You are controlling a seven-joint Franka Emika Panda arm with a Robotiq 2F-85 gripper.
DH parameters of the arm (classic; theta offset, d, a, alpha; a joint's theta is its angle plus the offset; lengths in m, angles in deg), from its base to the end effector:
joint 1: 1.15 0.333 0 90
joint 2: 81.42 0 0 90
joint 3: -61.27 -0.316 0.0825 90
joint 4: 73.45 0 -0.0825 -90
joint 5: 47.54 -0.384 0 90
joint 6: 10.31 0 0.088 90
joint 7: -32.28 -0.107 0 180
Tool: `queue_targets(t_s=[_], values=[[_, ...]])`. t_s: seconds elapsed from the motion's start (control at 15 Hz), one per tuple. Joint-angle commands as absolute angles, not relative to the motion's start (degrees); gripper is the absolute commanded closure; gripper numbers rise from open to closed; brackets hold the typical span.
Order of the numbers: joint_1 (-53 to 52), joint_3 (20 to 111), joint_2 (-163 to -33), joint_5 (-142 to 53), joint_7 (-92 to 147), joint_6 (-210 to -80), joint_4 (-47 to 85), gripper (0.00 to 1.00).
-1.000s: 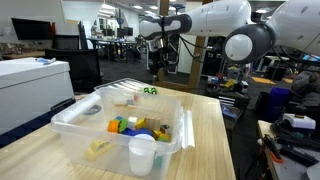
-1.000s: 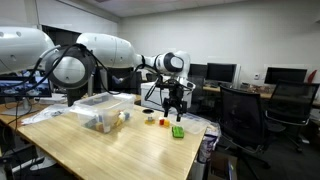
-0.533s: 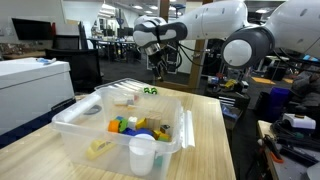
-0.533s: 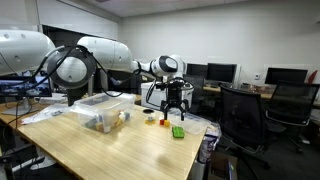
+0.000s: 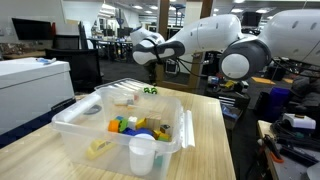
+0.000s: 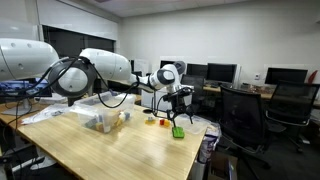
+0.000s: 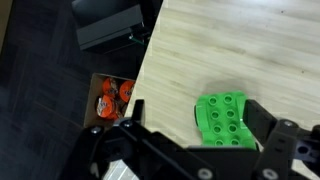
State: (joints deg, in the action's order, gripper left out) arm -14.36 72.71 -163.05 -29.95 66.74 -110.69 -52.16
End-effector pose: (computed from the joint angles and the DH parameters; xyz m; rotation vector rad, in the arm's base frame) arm 0.7608 -0.2593 0.1957 2.6342 0.5343 -0.3445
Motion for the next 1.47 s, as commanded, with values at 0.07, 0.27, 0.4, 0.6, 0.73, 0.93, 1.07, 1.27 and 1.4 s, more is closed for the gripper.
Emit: queue_targets(t_s=[0.07,0.27,0.4,0.6,0.73,0.93,1.07,1.27,1.4], values=[[-15.16,71.46,-164.11,-31.32,69.42,-116.54,-51.89,0.00],[-15.41,71.10,-164.10,-31.76,69.05,-117.74,-51.88,0.00],[-15.45,70.58,-163.06,-32.37,69.07,-118.24,-51.38,0.00],[-15.89,69.02,-161.60,-34.25,69.98,-118.28,-51.68,0.00],[-16.45,68.60,-160.93,-35.11,70.87,-117.85,-51.77,0.00],[-17.14,69.00,-160.68,-35.05,72.15,-116.48,-51.02,0.00],[-17.71,69.01,-160.16,-34.93,74.93,-113.87,-49.96,0.00],[-18.14,68.93,-160.03,-35.05,77.89,-109.85,-49.94,0.00],[-17.93,68.65,-159.57,-35.45,78.96,-105.43,-50.00,0.00]])
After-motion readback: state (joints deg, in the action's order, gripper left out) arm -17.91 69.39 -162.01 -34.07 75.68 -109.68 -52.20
